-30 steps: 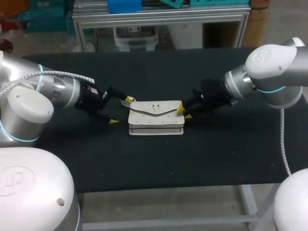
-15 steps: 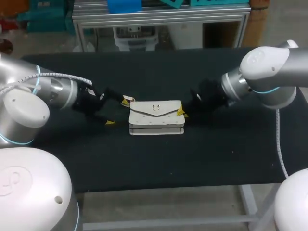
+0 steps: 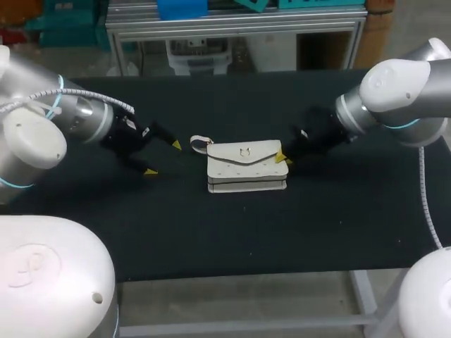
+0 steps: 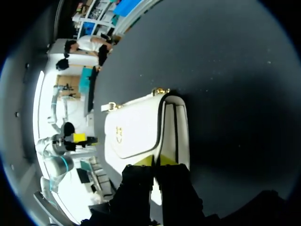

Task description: Pick up the bag, open it, inspect its contents, close it, and place it on the opposite side

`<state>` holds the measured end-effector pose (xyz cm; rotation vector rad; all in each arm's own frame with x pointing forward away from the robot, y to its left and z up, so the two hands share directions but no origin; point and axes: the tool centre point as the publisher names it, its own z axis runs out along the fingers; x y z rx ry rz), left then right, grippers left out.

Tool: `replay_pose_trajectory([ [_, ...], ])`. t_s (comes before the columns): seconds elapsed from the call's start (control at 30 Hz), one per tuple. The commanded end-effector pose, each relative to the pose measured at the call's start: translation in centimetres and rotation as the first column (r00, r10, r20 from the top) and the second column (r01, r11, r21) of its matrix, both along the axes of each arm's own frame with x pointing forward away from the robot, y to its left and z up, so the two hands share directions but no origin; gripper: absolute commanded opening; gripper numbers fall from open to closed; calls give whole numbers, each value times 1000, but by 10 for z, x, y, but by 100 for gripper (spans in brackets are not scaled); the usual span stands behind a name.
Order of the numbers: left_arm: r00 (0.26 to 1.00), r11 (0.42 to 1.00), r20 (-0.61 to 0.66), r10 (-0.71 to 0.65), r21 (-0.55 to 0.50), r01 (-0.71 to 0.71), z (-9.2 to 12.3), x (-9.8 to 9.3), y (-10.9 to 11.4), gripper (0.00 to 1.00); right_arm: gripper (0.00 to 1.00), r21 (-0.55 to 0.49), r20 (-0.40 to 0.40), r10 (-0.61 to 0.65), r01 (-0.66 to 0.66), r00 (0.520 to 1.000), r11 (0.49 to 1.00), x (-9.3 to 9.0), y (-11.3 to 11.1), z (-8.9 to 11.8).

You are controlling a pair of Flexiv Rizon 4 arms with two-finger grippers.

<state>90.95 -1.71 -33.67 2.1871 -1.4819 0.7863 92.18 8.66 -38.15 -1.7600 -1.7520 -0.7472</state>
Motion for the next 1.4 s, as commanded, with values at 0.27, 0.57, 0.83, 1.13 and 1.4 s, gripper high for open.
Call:
replay_pose_trajectory([
  [0.27, 999, 999, -33, -13, 41, 14, 2, 10, 3, 100, 0, 1, -15, 23, -23, 1000, 1000, 5, -10, 5],
  [0.57, 999, 999, -33, -13, 41, 14, 2, 10, 3, 100, 0, 1, -15, 23, -23, 1000, 1000, 5, -10, 5],
  [0.83, 997, 994, 8, -72, 83, 71, 9, 22, 17, 100, 0, -27, 24, -30, 31, 999, 999, 27, -39, 1],
  [1.13, 999, 993, -12, -46, 104, 47, 4, 34, 40, 100, 0, 4, 42, -111, 111, 993, 994, 58, -89, 16],
  [1.4, 993, 985, 16, -115, 129, 112, 11, 43, 56, 100, 0, -3, 75, -93, 94, 993, 996, 87, -137, 42],
])
